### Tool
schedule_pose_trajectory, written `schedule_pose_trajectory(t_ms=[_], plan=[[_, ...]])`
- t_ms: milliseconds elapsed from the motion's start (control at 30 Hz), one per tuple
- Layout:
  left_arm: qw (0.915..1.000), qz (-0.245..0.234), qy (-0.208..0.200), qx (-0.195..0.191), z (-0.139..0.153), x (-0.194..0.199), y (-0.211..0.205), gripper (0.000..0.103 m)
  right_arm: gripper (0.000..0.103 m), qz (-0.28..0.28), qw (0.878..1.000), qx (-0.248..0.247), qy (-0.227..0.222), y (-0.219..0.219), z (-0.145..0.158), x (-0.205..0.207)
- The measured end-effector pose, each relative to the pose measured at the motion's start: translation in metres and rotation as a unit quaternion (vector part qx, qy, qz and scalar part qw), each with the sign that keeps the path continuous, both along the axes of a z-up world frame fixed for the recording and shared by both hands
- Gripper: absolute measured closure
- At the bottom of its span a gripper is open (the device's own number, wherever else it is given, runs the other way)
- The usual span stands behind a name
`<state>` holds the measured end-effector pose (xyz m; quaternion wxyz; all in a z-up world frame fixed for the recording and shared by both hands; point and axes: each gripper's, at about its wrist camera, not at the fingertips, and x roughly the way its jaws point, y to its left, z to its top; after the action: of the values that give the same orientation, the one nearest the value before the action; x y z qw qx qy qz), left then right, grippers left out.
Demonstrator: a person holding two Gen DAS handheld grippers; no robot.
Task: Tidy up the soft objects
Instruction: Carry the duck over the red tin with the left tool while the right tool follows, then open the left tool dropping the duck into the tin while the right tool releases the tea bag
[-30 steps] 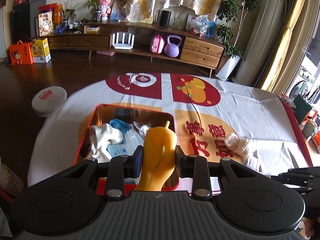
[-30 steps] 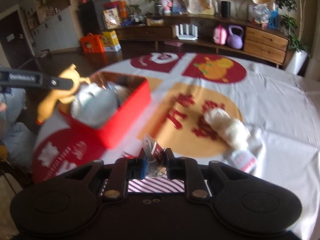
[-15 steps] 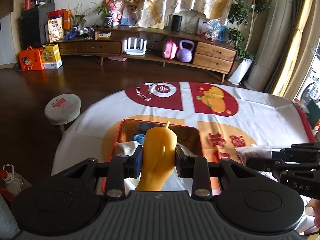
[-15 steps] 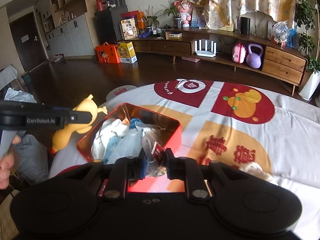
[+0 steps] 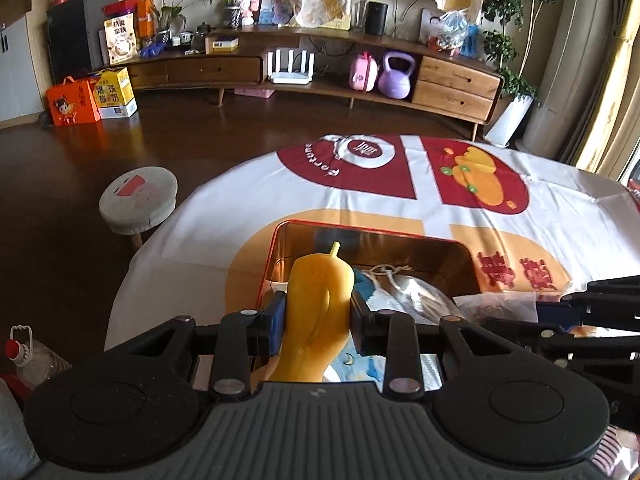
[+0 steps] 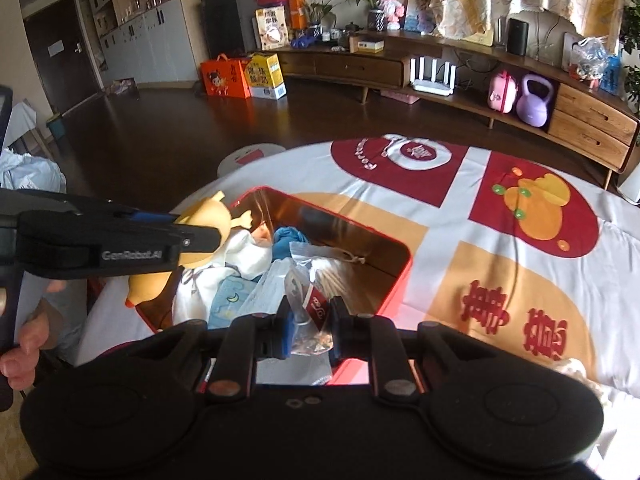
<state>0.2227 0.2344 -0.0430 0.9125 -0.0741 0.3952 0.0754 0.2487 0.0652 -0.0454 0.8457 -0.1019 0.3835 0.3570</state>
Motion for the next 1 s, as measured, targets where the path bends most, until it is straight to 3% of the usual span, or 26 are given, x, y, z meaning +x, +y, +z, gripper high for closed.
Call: schedule_pose_trajectory(t_ms=[500, 733, 900, 1000], plan=[[0.9992, -0.018, 0.036, -0.006, -0.036, 0.017, 0.003, 0.071, 0.085, 0.006, 0.999, -0.028, 0.018, 0.023, -0.034, 0.009], [0.9991, -0.014, 0.039, -0.007, -0.04, 0.016, 0.001, 0.07, 0.077, 0.003, 0.999, -0.031, 0.023, 0.023, -0.035, 0.008], [0.9997, -0.006, 0.02, -0.01, -0.033, 0.009, 0.002, 0.03, 0.071, 0.002, 0.999, -0.026, 0.02, 0.019, -0.029, 0.006], [0.9998, -0.003, 0.01, -0.018, -0.025, 0.005, 0.002, 0.029, 0.067, 0.002, 1.0, -0.022, 0.02, 0.015, -0.024, 0.003]])
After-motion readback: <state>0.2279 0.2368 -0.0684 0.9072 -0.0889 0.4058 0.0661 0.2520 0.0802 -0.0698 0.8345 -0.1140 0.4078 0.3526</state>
